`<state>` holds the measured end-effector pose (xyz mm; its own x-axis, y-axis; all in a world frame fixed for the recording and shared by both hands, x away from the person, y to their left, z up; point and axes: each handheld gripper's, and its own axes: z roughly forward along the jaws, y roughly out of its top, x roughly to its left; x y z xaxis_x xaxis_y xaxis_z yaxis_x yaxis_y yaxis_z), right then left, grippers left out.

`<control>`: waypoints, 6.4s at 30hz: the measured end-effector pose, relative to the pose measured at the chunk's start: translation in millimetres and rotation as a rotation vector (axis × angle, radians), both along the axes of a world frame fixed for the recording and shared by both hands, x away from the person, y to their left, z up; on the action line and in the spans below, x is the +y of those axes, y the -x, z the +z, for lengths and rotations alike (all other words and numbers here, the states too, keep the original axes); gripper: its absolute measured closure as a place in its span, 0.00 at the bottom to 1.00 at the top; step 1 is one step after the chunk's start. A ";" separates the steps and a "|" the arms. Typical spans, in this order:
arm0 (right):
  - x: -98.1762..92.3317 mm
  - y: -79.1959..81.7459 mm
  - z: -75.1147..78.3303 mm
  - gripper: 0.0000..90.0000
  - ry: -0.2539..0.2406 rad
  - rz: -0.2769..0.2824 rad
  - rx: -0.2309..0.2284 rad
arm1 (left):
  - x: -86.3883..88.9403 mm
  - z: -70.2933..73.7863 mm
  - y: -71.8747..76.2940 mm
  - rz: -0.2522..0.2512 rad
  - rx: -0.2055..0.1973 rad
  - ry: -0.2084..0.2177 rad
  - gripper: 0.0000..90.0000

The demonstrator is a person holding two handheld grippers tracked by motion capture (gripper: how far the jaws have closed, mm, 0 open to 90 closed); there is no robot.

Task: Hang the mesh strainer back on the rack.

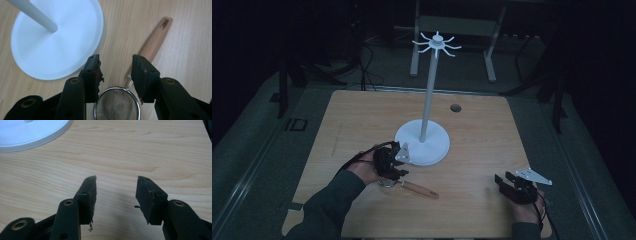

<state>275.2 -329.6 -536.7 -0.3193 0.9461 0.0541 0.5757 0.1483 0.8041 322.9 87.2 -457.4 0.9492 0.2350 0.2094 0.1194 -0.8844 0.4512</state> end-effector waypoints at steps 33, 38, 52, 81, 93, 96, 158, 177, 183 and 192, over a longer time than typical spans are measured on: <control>0.0 -0.6 -1.4 0.54 -0.004 -0.002 0.018 | -40.9 -37.6 -0.5 -0.110 0.107 -0.242 0.66; -0.9 -0.4 -1.3 0.54 -0.008 -0.006 0.018 | -46.1 -42.2 -3.2 -0.114 0.109 -0.264 0.66; 0.6 -1.2 -2.6 0.54 -0.004 0.001 0.023 | -49.9 -45.6 -14.6 -0.076 0.156 -0.282 0.73; 1.2 -1.3 -2.9 0.54 -0.010 0.001 0.024 | -59.2 -51.0 -28.0 -0.054 0.229 -0.352 0.77; 2.1 -1.6 -3.1 0.54 -0.007 0.001 0.025 | -47.1 -17.1 -27.0 0.022 0.154 -0.180 0.78; 2.0 -1.7 -3.2 0.54 -0.009 -0.001 0.025 | -45.0 -9.2 -25.0 0.051 0.133 -0.125 0.78; 3.3 -4.2 -5.7 0.54 -0.006 -0.010 0.030 | 5.8 83.6 -9.3 0.422 -0.133 0.614 0.78; 2.5 -4.4 -5.7 0.54 -0.008 -0.015 0.029 | 11.4 93.9 -6.9 0.513 -0.164 0.758 0.78; 2.3 -4.5 -5.7 0.54 -0.009 -0.018 0.029 | 11.1 99.6 -5.7 0.540 -0.177 0.810 0.78; 1.8 -4.8 -5.9 0.54 -0.008 -0.020 0.030 | 7.7 109.9 -4.2 0.573 -0.183 0.870 0.78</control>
<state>280.0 -327.8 -542.6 -0.2984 0.9518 0.0713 0.6025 0.1299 0.7875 327.1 94.9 -347.5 0.6200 0.7758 -0.1174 0.2824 -0.0811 0.9559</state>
